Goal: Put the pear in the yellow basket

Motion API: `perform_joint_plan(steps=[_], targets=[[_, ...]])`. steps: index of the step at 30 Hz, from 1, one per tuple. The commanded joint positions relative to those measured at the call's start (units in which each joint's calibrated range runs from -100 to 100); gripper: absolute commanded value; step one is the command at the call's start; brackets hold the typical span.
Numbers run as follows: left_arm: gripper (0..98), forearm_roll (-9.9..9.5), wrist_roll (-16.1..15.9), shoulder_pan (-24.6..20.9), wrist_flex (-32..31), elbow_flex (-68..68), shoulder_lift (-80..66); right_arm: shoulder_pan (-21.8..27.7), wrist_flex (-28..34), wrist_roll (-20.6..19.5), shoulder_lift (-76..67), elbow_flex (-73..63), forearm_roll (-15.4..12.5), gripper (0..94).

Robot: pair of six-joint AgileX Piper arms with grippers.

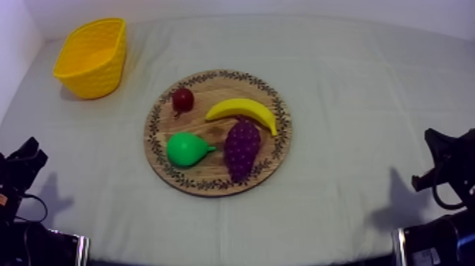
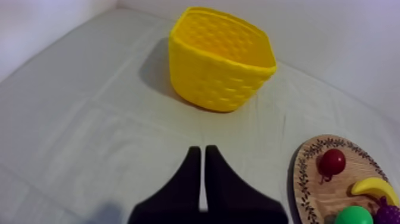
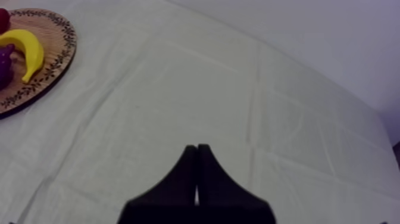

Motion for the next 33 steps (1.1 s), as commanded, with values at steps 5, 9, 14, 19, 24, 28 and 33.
perform_joint_plan(steps=[5,9,14,19,24,28,33], targets=[[0.1,-0.01,0.0,0.0,0.0,0.0,0.0,1.5,0.0,0.0,0.0,0.0,0.1,0.4],[0.1,-0.01,0.0,0.0,0.0,0.0,0.0,1.4,0.0,0.0,0.0,0.0,0.1,0.4],[0.1,-0.01,0.1,0.0,0.0,0.0,0.0,1.4,0.0,-0.1,0.0,0.0,0.1,0.4],[0.1,-0.01,0.2,0.1,0.0,0.0,0.0,1.4,0.0,-0.1,0.0,0.0,0.1,0.4],[0.1,-0.01,3.0,1.7,0.0,0.0,0.0,1.4,0.0,-0.1,0.0,0.0,0.1,0.4],[0.1,0.10,1.7,4.6,0.0,0.0,0.0,1.4,0.0,0.0,0.0,0.0,0.1,0.4],[0.0,0.53,-0.4,9.1,0.0,-0.3,-0.2,1.4,0.0,-0.1,0.0,0.0,0.1,0.4]])
